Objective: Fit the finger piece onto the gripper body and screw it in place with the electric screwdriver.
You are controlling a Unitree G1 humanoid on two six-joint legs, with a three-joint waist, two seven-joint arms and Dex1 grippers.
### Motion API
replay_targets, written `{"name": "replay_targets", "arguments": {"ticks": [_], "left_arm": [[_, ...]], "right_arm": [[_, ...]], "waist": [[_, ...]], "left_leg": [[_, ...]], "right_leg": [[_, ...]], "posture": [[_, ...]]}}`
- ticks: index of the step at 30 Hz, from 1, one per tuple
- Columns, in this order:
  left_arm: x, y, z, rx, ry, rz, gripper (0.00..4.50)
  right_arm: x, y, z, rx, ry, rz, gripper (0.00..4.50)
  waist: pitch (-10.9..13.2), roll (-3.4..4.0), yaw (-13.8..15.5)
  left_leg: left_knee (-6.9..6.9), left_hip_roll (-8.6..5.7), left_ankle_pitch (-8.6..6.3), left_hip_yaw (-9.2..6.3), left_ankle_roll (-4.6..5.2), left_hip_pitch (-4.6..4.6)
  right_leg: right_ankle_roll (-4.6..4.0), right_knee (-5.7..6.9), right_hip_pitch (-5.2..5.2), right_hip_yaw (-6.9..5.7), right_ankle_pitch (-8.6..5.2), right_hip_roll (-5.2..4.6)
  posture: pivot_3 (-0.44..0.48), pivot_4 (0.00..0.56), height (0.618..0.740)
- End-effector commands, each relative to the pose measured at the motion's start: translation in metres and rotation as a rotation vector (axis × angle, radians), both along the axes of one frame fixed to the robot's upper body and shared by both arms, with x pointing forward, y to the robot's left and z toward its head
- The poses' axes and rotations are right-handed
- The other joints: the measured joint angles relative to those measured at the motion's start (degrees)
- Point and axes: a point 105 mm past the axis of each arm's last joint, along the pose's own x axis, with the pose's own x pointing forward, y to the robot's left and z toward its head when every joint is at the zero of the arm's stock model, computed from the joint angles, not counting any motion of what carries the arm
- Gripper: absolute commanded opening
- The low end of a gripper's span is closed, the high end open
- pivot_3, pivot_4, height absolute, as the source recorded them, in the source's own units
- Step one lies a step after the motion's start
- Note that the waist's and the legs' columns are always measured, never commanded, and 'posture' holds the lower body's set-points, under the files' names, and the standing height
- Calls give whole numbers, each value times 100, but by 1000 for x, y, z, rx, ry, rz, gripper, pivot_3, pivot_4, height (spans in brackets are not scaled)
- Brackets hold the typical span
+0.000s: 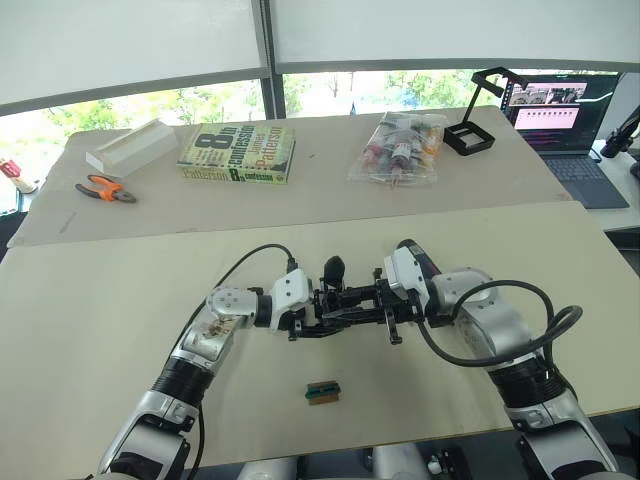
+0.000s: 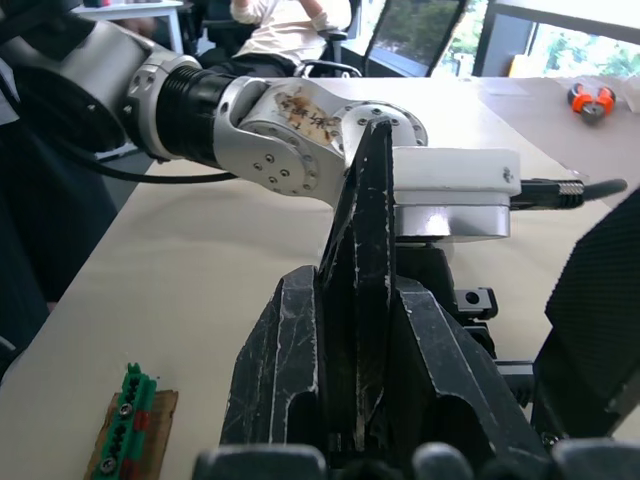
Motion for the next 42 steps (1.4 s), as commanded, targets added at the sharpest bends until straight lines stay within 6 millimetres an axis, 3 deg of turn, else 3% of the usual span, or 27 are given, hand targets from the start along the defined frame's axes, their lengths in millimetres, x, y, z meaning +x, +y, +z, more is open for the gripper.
{"name": "replay_targets", "arguments": {"ticks": [1,3,6,11,18,29,42], "left_arm": [[2,-5,16,-36,-59,-16,2336],[2,-4,17,-36,-60,-17,2336],[1,-3,16,-32,-60,-17,2336],[0,-4,16,-35,-60,-13,2336],[0,-5,16,-38,-61,-13,2336],[0,-7,18,-44,-66,-15,2336],[9,-7,22,-50,-78,8,2336]], "right_arm": [[-9,-14,-29,-149,172,31,384],[-15,-16,-34,-206,206,103,384],[-10,-11,-36,-229,211,96,384],[3,-6,-39,-221,130,-24,384],[6,-20,-47,-251,42,-129,383],[7,-22,-47,-299,126,-11,383],[10,-22,-48,-284,157,-109,383]], "waist": [[-5,2,16],[-7,3,45],[-9,1,62],[-26,3,50],[-27,4,35],[-27,4,35],[-27,4,58]], "left_leg": [[0,0,0,0,0,0],[0,-1,0,0,1,0],[-1,-1,-1,-1,1,0],[-2,3,0,0,0,8],[-31,16,-3,1,1,80],[-30,16,-1,2,0,85],[-30,16,-2,2,0,85]], "right_leg": [[0,0,0,1,0,0],[0,-3,2,1,0,0],[0,-5,3,-1,0,0],[0,-2,7,0,0,2],[3,-11,70,3,-3,13],[2,-10,74,4,-3,14],[2,-10,74,5,-3,13]], "posture": [[0,150,738],[0,150,738],[0,150,738],[0,150,738],[0,150,738],[0,150,738],[0,150,738]]}}
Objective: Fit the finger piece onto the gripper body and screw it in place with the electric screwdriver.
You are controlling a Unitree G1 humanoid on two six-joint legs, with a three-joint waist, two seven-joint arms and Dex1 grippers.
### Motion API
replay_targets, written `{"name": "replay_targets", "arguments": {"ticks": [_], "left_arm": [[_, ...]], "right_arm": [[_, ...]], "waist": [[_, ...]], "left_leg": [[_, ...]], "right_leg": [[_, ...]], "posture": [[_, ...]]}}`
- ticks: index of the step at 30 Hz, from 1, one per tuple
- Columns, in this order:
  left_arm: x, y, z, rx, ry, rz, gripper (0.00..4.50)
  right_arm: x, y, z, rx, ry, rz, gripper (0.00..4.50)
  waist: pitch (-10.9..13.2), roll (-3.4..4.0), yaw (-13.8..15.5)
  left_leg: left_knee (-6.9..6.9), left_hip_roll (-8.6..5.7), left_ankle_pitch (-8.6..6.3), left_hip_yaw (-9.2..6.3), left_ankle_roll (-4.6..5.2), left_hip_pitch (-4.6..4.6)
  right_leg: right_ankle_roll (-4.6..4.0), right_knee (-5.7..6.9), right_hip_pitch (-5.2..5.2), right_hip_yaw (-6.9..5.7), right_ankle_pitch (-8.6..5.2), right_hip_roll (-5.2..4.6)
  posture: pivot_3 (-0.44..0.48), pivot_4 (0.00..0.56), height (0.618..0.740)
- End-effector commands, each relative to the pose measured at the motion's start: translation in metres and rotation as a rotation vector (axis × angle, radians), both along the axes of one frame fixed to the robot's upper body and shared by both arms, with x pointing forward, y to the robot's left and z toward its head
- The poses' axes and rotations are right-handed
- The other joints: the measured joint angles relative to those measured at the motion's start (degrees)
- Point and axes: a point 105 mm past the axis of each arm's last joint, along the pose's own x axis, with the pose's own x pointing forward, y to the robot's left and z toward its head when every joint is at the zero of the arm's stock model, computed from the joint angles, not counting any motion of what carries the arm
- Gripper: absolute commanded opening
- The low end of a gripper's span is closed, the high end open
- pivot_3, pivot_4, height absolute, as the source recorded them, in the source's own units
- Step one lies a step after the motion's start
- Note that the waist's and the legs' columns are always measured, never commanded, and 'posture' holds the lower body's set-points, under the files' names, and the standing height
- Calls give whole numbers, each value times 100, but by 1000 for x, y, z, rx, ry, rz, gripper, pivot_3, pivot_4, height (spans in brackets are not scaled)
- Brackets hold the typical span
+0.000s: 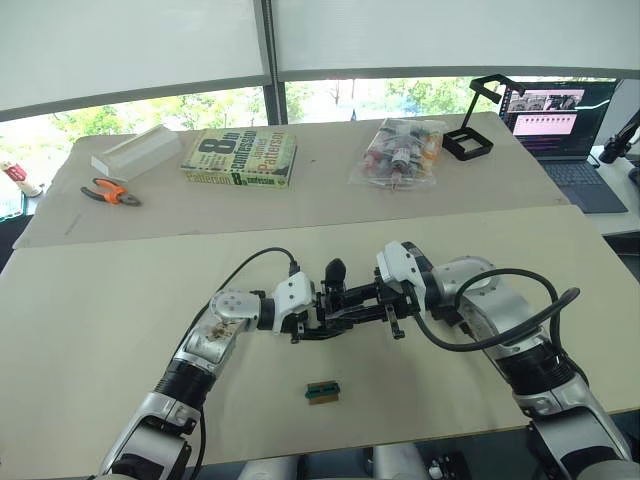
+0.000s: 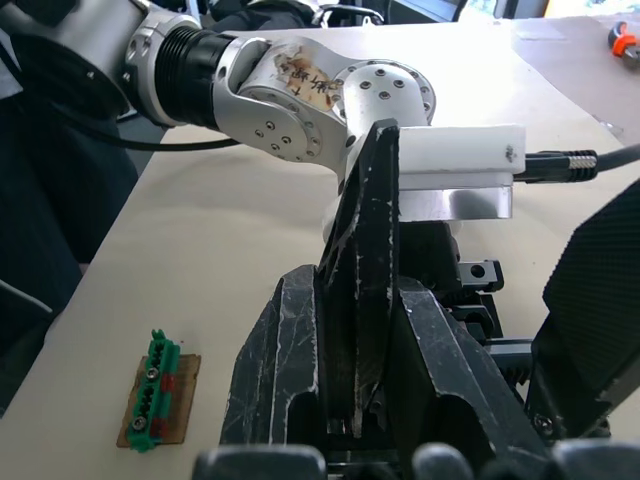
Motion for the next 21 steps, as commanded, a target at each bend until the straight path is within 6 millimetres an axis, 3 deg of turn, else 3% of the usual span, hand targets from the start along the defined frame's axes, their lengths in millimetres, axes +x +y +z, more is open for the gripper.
{"name": "replay_targets", "arguments": {"ticks": [1,9,21], "left_arm": [[10,-3,27,-52,-97,-1,2336],[13,-3,29,-53,-105,6,2336],[12,-2,30,-49,-111,0,2336]], "right_arm": [[9,-20,-45,-165,112,-154,383],[14,-26,-50,-189,48,-154,383],[11,-26,-48,-187,92,-93,383]], "waist": [[0,0,4],[0,0,4],[0,0,2]], "left_leg": [[0,0,0,0,0,0],[0,0,0,-1,-1,2],[-1,0,0,-1,-1,3]], "right_leg": [[0,0,1,0,0,0],[-1,2,4,0,1,0],[-1,1,4,0,1,0]], "posture": [[0,150,738],[0,150,738],[0,150,738]]}}
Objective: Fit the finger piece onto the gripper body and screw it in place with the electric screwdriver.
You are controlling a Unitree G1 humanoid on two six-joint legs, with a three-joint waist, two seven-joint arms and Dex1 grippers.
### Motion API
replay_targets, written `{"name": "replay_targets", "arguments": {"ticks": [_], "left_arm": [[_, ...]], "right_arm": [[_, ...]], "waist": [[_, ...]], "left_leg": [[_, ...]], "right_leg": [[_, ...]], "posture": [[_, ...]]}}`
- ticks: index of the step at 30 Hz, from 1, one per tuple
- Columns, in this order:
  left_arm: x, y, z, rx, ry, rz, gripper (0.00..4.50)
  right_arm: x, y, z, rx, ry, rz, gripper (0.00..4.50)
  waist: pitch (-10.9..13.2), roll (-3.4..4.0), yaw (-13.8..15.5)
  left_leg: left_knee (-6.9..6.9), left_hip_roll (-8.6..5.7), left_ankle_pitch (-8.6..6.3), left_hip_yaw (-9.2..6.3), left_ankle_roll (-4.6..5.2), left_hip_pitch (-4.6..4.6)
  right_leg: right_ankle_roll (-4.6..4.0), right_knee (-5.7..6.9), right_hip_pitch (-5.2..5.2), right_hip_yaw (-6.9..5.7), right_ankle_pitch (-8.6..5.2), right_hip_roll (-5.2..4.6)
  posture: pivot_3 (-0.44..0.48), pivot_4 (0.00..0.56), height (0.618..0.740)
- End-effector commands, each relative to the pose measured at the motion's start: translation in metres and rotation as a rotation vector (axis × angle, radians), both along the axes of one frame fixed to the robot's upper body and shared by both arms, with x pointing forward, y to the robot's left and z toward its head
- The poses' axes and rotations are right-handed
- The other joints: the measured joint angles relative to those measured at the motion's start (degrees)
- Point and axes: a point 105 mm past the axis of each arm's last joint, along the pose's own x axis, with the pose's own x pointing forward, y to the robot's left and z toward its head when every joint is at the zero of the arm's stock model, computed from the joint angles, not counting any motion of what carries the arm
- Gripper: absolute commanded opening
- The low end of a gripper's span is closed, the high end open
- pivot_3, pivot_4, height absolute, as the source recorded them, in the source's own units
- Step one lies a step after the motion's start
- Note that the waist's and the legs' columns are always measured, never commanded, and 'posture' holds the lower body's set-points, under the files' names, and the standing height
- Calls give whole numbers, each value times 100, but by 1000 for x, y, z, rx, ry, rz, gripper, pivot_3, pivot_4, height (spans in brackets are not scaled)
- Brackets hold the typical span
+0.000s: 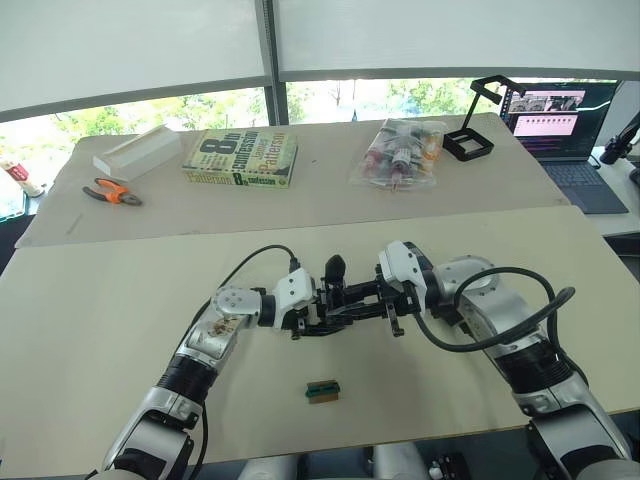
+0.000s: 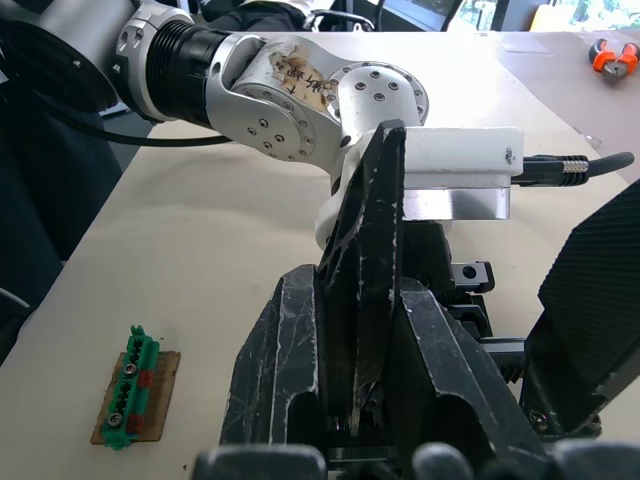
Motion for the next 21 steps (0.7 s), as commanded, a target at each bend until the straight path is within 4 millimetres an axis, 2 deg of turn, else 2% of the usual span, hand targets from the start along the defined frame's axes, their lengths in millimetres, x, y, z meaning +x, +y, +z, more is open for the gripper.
{"name": "replay_targets", "arguments": {"ticks": [1,4,12,16,21], "left_arm": [[6,-2,29,-50,-113,-19,2336],[3,-4,28,-50,-114,-28,2336],[4,-5,29,-50,-117,-32,2336],[5,-4,29,-45,-119,-32,2336],[2,-2,28,-42,-117,-40,2336]], "right_arm": [[3,-25,-50,-198,151,-98,383],[-2,-23,-51,-187,160,-83,383],[5,-24,-52,-172,149,-238,383],[0,-29,-55,-196,162,-211,383],[4,-23,-51,-188,185,-154,383]], "waist": [[0,0,0],[0,0,3],[0,0,5],[0,0,3],[0,-1,1]], "left_leg": [[0,0,0,0,0,0],[-1,0,0,0,0,-1],[-11,1,0,0,0,0],[-19,1,0,0,0,3],[-23,1,1,1,0,4]], "right_leg": [[0,0,0,0,0,0],[0,-1,0,-1,0,0],[0,-3,-1,0,0,-1],[1,-5,-1,0,-1,0],[1,-8,0,1,-1,0]], "posture": [[0,150,738],[0,150,738],[0,150,738],[0,150,738],[0,150,738]]}}
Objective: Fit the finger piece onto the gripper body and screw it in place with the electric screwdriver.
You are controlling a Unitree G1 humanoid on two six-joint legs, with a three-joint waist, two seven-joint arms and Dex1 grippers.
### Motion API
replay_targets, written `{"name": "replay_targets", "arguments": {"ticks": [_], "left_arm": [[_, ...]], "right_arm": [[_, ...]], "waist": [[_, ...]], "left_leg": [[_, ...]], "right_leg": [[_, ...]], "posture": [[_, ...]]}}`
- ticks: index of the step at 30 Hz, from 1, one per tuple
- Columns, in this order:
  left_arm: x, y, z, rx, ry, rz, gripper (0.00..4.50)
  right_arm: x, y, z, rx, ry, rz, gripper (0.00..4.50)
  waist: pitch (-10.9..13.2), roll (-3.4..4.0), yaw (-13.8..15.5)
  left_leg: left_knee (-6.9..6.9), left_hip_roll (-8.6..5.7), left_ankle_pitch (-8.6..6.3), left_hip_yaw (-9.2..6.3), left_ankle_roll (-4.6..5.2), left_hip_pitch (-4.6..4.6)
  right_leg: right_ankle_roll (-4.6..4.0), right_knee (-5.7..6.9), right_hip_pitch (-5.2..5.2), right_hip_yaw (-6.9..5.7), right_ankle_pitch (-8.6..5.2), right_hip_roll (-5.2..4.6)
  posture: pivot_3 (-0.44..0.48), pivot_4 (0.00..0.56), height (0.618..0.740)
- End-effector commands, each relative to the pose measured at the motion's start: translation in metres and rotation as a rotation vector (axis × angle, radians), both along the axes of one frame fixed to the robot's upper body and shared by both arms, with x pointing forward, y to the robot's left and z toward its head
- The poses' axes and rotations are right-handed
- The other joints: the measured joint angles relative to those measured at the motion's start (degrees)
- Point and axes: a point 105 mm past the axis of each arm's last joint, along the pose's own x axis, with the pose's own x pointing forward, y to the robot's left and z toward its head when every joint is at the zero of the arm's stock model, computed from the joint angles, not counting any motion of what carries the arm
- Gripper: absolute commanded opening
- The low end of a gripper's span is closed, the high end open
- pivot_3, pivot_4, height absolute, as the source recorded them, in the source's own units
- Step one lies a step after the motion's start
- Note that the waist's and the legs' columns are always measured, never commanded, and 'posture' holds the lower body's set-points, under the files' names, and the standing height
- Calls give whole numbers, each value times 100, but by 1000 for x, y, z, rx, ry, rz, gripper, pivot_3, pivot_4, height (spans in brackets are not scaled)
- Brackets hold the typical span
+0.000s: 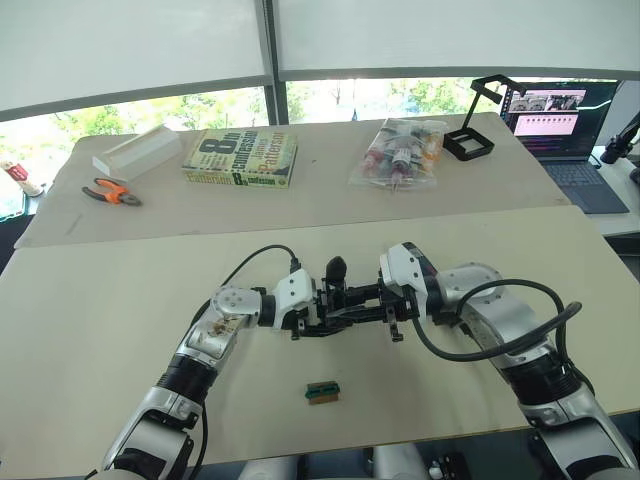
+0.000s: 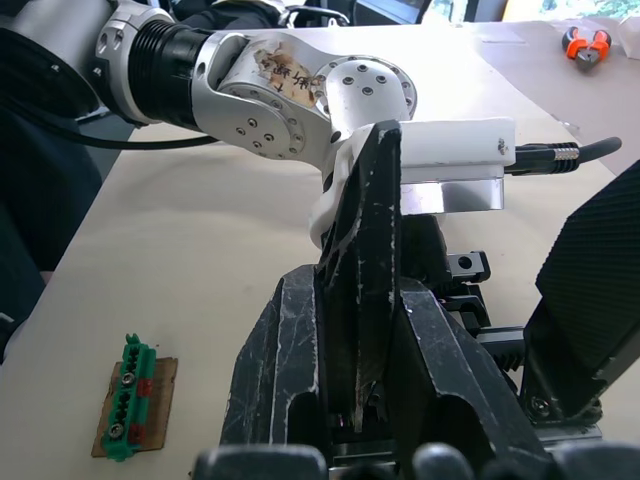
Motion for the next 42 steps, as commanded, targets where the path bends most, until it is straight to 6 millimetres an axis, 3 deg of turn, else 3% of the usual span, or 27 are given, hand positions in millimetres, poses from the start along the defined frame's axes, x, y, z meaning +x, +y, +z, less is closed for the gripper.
{"name": "replay_targets", "arguments": {"ticks": [1,13,20,21,25,30,38,42], "left_arm": [[3,-2,28,-51,-105,-24,2336],[3,-1,29,-51,-101,-17,2336],[5,-3,27,-51,-98,-18,2336],[6,-3,26,-50,-98,-18,2336],[7,-4,23,-45,-96,-23,2336],[9,-4,21,-44,-95,-24,2336],[6,-4,13,-53,-51,-13,2336],[10,8,-1,3,-19,40,2336]], "right_arm": [[8,-21,-48,-171,166,-100,383],[2,-20,-45,-154,174,-88,383],[1,-13,-28,-95,151,-82,383],[0,-13,-24,-86,142,-74,1415],[-11,-16,6,-27,80,-27,2733],[-20,-27,14,-50,44,-8,2762],[-14,-36,22,-69,-17,-91,2762],[-13,-55,38,-118,-22,-144,2762]], "waist": [[0,0,2],[0,0,1],[0,0,5],[2,-3,13],[7,-6,15],[8,-8,15],[9,-9,11],[10,-9,14]], "left_leg": [[-1,0,0,0,0,0],[-8,1,1,-1,-2,1],[-11,1,1,-1,-2,-1],[-11,1,1,-1,-1,-2],[-10,-3,1,-2,-1,-17],[-16,-3,-1,-4,1,-31],[-33,-1,0,-2,1,-32],[-34,-2,-1,-2,2,-36]], "right_leg": [[0,0,0,-1,0,1],[0,-1,-2,-1,0,0],[0,-5,-4,-1,0,0],[0,-5,-5,-1,0,0],[0,-7,-17,-1,0,-3],[0,-26,-24,-6,0,-3],[0,-36,-30,-7,0,-2],[0,-40,-31,-7,0,-4]], "posture": [[0,150,738],[0,150,738],[0,150,738],[0,150,738],[0,150,738],[0,150,738],[0,150,738],[0,150,738]]}}
